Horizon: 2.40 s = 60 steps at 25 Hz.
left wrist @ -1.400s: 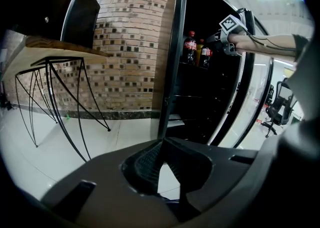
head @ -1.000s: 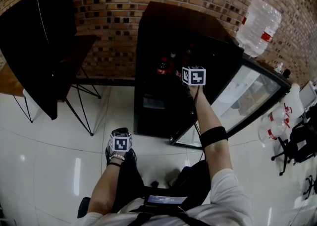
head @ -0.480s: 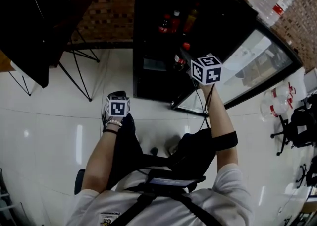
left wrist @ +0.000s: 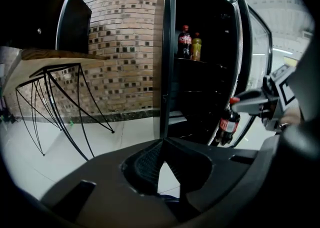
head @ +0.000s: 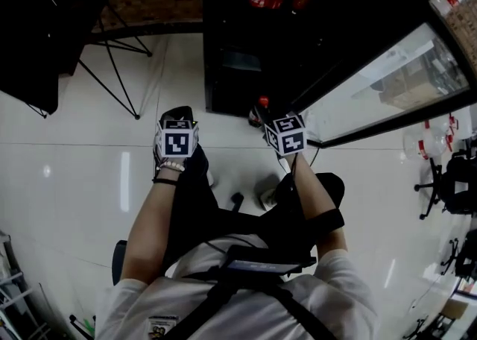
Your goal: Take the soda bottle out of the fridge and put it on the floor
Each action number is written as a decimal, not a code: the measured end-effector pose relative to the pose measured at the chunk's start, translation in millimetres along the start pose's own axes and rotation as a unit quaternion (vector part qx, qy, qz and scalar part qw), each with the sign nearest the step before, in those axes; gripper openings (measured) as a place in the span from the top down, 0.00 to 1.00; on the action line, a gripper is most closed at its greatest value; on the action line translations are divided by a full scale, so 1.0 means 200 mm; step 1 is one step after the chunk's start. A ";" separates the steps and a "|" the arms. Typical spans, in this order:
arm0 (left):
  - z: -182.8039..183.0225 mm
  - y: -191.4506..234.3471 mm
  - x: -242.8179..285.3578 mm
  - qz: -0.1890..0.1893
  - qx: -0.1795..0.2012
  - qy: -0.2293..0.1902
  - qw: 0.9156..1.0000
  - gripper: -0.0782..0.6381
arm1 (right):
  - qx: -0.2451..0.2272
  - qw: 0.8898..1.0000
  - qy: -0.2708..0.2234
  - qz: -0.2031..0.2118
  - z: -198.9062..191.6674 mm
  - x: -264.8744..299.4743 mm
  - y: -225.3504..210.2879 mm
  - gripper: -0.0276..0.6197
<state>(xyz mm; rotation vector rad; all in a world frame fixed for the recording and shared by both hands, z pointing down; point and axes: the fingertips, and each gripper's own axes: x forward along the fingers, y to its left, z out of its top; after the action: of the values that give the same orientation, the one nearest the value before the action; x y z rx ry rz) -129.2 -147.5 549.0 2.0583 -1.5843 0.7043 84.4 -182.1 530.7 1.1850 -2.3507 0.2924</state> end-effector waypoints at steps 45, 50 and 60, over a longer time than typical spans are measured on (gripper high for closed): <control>0.06 0.04 0.04 0.024 0.024 -0.067 0.997 0.89 | 0.037 0.977 0.211 -0.013 -1.98 1.00 0.18 0.64; 0.05 0.03 0.03 0.024 0.030 -0.075 0.996 0.89 | 0.046 0.982 0.183 -0.019 -1.81 0.89 0.15 0.64; 0.04 0.00 -0.04 0.024 0.033 -0.078 0.996 0.89 | 0.113 0.987 0.118 0.001 -1.19 0.40 0.13 0.92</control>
<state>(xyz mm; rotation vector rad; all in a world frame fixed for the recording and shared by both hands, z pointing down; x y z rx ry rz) -129.5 -146.8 538.7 2.1762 -1.7230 0.6349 101.7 -127.4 776.0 1.1774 -2.1541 0.6781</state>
